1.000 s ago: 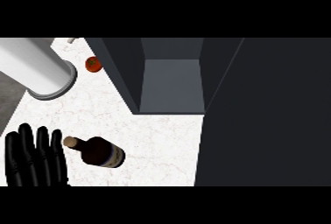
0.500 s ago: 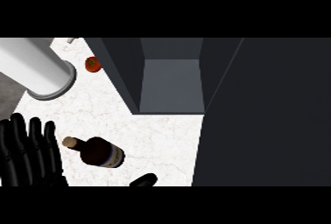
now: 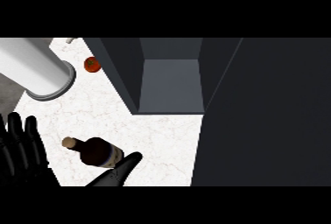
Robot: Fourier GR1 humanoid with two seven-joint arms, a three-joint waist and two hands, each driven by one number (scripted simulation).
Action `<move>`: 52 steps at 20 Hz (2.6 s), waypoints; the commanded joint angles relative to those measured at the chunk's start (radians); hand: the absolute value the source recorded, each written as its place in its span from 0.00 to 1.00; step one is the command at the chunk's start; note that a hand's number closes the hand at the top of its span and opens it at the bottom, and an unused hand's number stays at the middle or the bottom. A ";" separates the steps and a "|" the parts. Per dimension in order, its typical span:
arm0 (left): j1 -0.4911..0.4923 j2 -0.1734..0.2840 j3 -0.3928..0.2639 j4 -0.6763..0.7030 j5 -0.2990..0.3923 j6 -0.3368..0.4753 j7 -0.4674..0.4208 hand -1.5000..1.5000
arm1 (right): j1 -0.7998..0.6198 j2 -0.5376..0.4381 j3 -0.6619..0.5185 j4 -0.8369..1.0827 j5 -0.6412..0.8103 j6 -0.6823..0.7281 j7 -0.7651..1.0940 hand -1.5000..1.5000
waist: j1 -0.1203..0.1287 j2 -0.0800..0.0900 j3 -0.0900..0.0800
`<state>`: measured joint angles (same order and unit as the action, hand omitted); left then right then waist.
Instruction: Pick up the wine, place it into the cabinet and close the cabinet
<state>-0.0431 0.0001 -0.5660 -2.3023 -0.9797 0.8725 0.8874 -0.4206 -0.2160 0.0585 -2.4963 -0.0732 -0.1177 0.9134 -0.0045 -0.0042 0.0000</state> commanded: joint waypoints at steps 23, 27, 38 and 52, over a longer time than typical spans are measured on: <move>0.248 0.170 -0.001 0.211 0.456 0.346 -0.377 0.00 | -0.151 -0.038 -0.051 -0.120 -0.060 -0.049 0.199 0.00 | -0.001 0.000 -0.002; 0.257 0.193 -0.026 0.254 0.590 0.409 -0.512 0.00 | -0.158 -0.037 -0.070 -0.100 -0.076 -0.045 0.185 0.00 | 0.000 -0.001 -0.003; 0.320 0.113 -0.041 0.371 0.936 0.389 -0.894 0.00 | -0.158 -0.022 -0.024 -0.071 -0.039 -0.047 0.146 0.00 | 0.009 -0.002 -0.004; 0.396 0.001 0.284 0.672 1.471 -0.114 -1.448 0.00 | -0.097 -0.007 0.026 -0.089 0.015 -0.057 0.105 0.00 | 0.010 0.000 -0.003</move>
<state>0.3361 0.0126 -0.3621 -1.7046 0.3467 0.9127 -0.4303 -0.5888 -0.2420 0.0592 -2.4877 -0.0572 -0.1755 1.0094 0.0031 -0.0074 -0.0041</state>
